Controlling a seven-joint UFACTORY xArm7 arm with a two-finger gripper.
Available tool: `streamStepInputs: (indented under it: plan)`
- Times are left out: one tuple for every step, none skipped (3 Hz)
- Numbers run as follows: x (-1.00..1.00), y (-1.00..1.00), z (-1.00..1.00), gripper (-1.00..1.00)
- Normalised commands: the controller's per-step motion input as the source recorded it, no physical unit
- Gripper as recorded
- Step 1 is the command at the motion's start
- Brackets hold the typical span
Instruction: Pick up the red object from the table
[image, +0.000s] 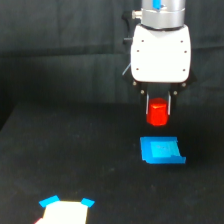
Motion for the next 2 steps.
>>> streamStepInputs:
  plan:
    - [-0.78, -0.77, -0.09, -1.00]
    - [-0.37, -0.70, -0.13, -1.00]
